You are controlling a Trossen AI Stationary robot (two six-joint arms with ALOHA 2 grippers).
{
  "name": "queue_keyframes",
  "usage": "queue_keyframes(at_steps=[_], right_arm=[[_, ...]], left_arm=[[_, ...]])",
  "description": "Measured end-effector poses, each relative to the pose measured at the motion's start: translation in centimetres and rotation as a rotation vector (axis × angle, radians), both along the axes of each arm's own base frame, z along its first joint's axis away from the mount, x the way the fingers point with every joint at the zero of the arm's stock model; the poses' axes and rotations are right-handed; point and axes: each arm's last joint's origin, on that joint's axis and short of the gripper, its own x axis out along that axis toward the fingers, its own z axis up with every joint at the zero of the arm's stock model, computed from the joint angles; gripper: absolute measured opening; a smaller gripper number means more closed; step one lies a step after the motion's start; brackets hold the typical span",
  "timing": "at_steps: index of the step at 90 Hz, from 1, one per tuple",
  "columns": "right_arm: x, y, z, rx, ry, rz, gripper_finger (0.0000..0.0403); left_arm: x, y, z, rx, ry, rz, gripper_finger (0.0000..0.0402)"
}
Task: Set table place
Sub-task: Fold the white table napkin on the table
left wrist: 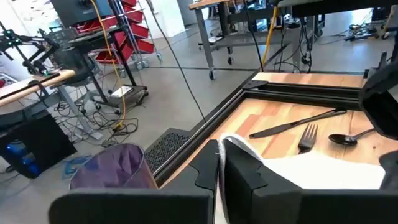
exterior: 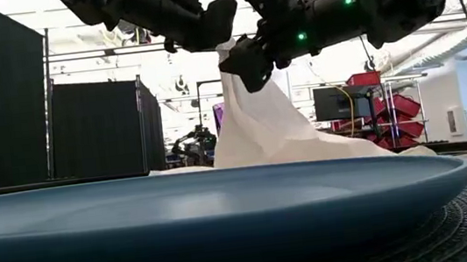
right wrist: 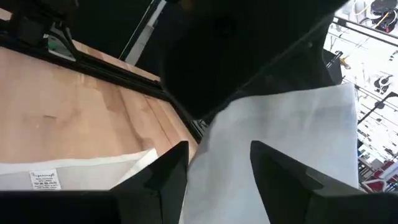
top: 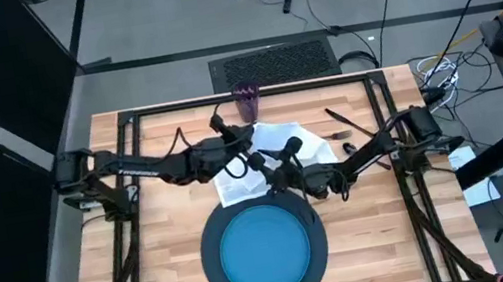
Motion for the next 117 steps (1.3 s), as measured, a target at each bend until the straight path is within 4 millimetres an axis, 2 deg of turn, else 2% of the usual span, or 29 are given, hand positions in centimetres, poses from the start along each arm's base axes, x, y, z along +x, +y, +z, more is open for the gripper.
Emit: queue_keyframes(at_steps=[10,23,28,53,67,90,104,117], right_arm=[[0.0,-0.4,-0.2,-0.002,0.021,-0.017,0.0118],[0.1,-0.6,-0.4,-0.025,0.056,-0.018,0.0025],[0.1,-0.6,-0.4,-0.055,0.085,-0.014,0.001],[-0.2,-0.7,0.0,-0.128,0.141,-0.085,0.0],[-0.8,-0.9,1.8,-0.2,0.188,-0.197,0.0],[-3.0,-1.3,4.9,-0.256,0.35,-0.366,0.0],[-4.8,-1.7,6.5,-0.198,0.359,-0.413,0.0],[-6.2,-1.9,7.4,-0.132,0.325,-0.418,0.0]], left_arm=[[0.0,0.0,0.0,-0.002,-0.001,-0.006,0.0],[0.0,-0.1,0.0,-0.002,-0.001,-0.01,0.0],[0.0,-0.1,0.0,-0.002,0.0,-0.01,0.0],[0.0,-0.1,-0.2,-0.003,0.017,-0.011,0.0],[0.0,-0.2,-0.4,-0.008,0.04,-0.028,0.0],[0.2,-0.6,-0.8,-0.044,0.076,-0.202,0.0002],[0.1,-0.8,-1.3,-0.051,0.144,-0.293,0.0029],[0.1,-1.1,-1.6,-0.077,0.166,-0.382,0.0077]])
